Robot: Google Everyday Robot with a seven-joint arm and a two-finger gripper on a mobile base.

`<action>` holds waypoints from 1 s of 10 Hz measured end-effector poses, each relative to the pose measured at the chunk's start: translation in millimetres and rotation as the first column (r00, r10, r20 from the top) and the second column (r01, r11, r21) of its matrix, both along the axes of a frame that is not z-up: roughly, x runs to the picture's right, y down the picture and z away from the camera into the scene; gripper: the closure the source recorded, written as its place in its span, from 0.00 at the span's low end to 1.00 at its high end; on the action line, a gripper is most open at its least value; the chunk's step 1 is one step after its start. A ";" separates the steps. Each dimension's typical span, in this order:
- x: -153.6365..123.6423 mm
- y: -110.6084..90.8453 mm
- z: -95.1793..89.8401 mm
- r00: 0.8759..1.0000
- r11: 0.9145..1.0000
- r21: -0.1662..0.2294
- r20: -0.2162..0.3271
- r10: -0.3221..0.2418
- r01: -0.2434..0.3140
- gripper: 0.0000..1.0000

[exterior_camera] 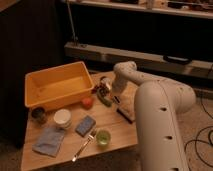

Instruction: Place brush in table surface

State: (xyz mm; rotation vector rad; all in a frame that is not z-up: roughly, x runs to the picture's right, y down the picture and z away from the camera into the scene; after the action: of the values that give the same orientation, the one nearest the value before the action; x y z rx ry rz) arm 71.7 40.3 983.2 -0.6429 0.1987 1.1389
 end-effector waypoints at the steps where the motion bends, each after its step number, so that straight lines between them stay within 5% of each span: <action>1: 0.0 -0.1 0.0 1.000 1.000 0.000 0.000 0.000 0.000 0.61; 5: 3.9 1.4 2.1 1.000 1.000 -0.008 -0.010 -0.003 0.003 0.93; 10: 5.6 2.5 -0.9 1.000 1.000 -0.022 -0.019 -0.007 0.007 0.93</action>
State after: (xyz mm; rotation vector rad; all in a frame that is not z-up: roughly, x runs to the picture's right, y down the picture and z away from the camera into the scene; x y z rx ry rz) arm 77.3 42.8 982.2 -0.6508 0.2294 1.1376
